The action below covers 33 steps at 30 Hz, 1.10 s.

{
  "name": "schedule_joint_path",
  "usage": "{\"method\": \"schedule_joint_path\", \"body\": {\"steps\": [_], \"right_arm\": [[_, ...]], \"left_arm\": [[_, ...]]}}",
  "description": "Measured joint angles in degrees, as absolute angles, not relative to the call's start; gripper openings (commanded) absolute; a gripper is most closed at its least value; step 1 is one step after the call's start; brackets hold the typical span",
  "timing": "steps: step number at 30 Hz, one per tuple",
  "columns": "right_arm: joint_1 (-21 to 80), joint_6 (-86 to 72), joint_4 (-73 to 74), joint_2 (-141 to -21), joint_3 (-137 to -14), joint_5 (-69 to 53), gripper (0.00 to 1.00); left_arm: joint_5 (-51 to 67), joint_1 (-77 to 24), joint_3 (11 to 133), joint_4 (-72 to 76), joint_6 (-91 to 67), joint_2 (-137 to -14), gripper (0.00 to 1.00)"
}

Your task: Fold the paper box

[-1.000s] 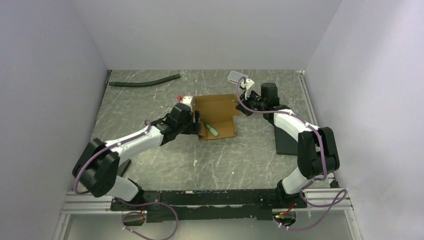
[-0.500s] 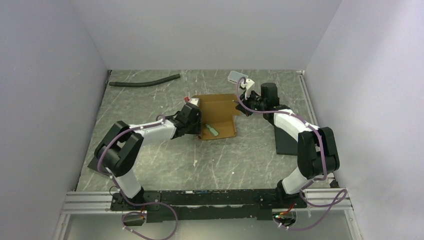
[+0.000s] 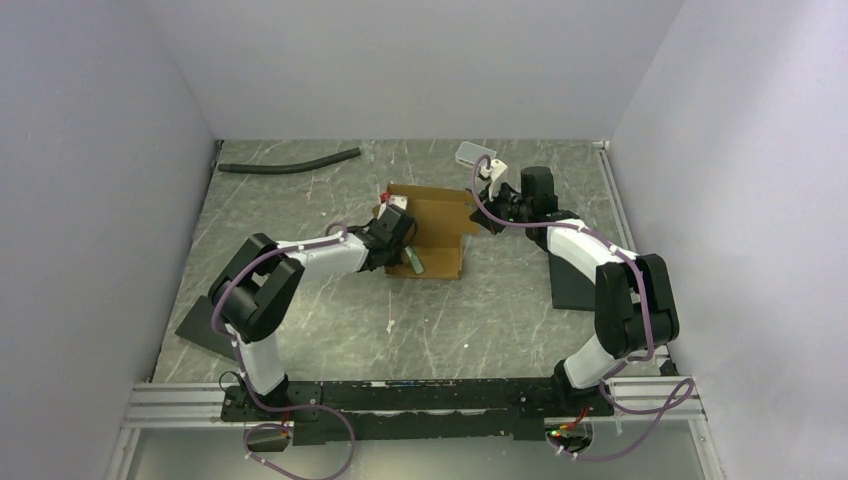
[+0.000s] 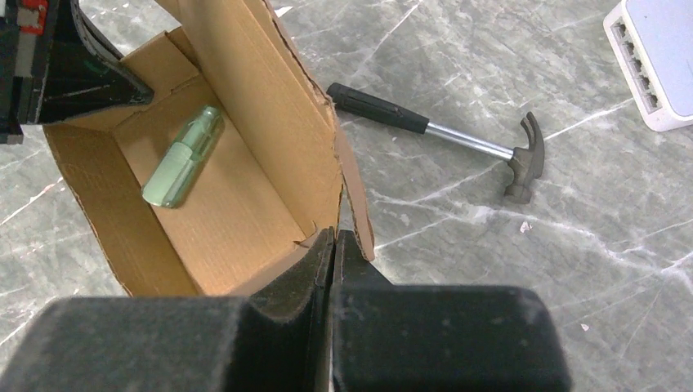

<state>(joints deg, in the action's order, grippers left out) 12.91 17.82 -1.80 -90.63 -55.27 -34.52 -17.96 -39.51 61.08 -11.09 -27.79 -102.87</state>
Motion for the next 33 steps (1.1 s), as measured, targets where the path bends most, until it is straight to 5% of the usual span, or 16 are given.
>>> {"method": "schedule_joint_path", "body": {"steps": [4,7,15,33], "right_arm": [[12.91,17.85,-1.78,-90.63,-55.2,-34.52,0.0],[12.91,17.82,-1.78,-90.63,-55.16,-34.52,0.0],[12.91,17.85,-1.87,-90.63,-55.09,-34.52,0.0],[12.91,18.0,-1.91,-90.63,-55.09,-34.54,0.0]], "left_arm": [[-21.82,-41.56,62.76,-12.86,-26.39,-104.27,0.02],[-22.41,-41.87,63.55,-13.65,-26.09,-104.92,0.2],[-22.15,-42.11,64.27,-16.23,-26.0,-105.51,0.34],[-18.94,-41.69,60.12,-16.38,-26.61,-90.17,0.51]]}}
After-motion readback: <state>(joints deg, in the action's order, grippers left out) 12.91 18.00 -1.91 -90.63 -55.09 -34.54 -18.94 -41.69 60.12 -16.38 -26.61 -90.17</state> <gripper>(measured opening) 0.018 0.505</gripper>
